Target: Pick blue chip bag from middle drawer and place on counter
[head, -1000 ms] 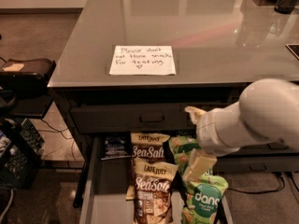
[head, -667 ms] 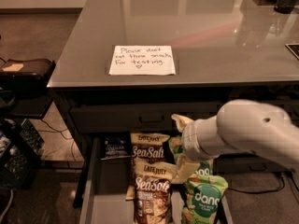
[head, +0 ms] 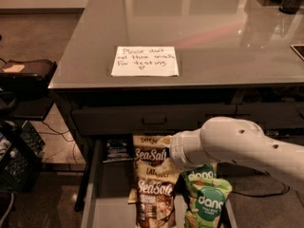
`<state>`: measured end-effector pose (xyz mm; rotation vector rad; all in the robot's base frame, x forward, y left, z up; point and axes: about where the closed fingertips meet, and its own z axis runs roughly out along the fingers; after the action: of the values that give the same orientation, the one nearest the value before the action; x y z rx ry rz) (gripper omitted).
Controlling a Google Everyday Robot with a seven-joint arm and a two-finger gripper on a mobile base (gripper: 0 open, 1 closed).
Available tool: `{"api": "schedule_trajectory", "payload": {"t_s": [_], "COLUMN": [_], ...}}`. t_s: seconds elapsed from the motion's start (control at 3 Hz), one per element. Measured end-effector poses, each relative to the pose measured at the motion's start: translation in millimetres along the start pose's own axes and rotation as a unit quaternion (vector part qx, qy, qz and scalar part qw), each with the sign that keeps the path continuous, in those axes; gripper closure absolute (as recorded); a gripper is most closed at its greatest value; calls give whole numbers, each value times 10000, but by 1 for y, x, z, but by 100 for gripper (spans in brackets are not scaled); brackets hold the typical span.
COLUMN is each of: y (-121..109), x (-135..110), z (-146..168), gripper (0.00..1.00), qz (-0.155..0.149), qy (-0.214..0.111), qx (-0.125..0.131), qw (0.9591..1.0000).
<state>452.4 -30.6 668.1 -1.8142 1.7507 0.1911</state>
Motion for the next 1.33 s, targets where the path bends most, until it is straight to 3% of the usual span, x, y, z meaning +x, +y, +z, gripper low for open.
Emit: {"api": "schedule_trajectory", "payload": {"t_s": [0.33,0.67,1.0,1.33], "y": [2,13,16,30], "x": [-2,-12,-33,-65], "z": [4,39,86,183], "gripper": [66,89,100,100], "qz": [17,147,186,90], "qy": [-16,-213,-546,-892], "qx": [3,-32,24,90], "qw": [10000,9997,9983,9959]}}
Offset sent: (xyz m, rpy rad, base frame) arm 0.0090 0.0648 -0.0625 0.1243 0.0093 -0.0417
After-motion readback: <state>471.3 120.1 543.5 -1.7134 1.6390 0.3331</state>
